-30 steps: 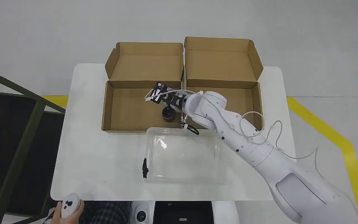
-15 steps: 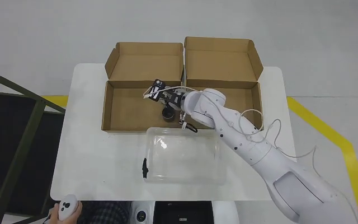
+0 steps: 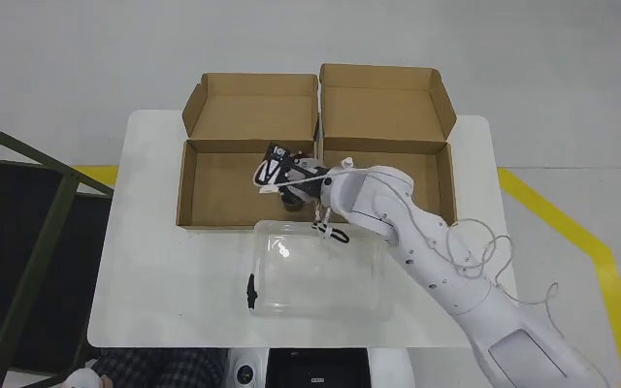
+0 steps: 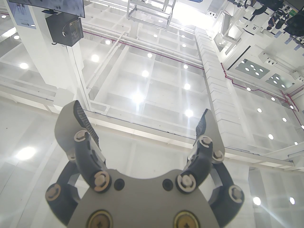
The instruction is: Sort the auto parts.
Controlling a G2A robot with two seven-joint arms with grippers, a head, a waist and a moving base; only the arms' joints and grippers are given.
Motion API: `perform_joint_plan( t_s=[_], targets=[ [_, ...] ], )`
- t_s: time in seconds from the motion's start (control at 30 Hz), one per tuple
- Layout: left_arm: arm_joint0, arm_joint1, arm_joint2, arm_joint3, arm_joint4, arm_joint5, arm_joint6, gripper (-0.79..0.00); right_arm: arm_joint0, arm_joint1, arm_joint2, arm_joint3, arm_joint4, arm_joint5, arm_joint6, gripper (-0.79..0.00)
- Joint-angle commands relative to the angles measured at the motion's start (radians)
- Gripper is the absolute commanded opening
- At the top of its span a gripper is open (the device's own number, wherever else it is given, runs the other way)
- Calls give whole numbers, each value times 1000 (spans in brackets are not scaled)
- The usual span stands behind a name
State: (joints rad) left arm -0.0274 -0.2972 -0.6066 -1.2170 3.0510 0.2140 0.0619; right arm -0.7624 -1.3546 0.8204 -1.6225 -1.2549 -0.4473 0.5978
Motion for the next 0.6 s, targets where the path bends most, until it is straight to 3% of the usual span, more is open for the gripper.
perform_joint_plan(
  t_s=[0.0, 0.17, 0.23, 0.4, 0.57],
  targets=[
    [0, 0, 0, 0, 0, 0, 0, 0, -57, 15, 41, -71, -10, -20, -6, -480],
    [0, 0, 0, 0, 0, 0, 0, 0, -195, 51, 151, -204, -20, -83, -67, -394],
    [0, 0, 0, 0, 0, 0, 0, 0, -250, 65, 201, -250, -28, -109, -99, -222],
    [0, 0, 0, 0, 0, 0, 0, 0, -378, 93, 324, -321, -42, -158, -185, 0],
    [0, 0, 0, 0, 0, 0, 0, 0, -487, 117, 436, -361, -69, -210, -288, 0]
  ],
)
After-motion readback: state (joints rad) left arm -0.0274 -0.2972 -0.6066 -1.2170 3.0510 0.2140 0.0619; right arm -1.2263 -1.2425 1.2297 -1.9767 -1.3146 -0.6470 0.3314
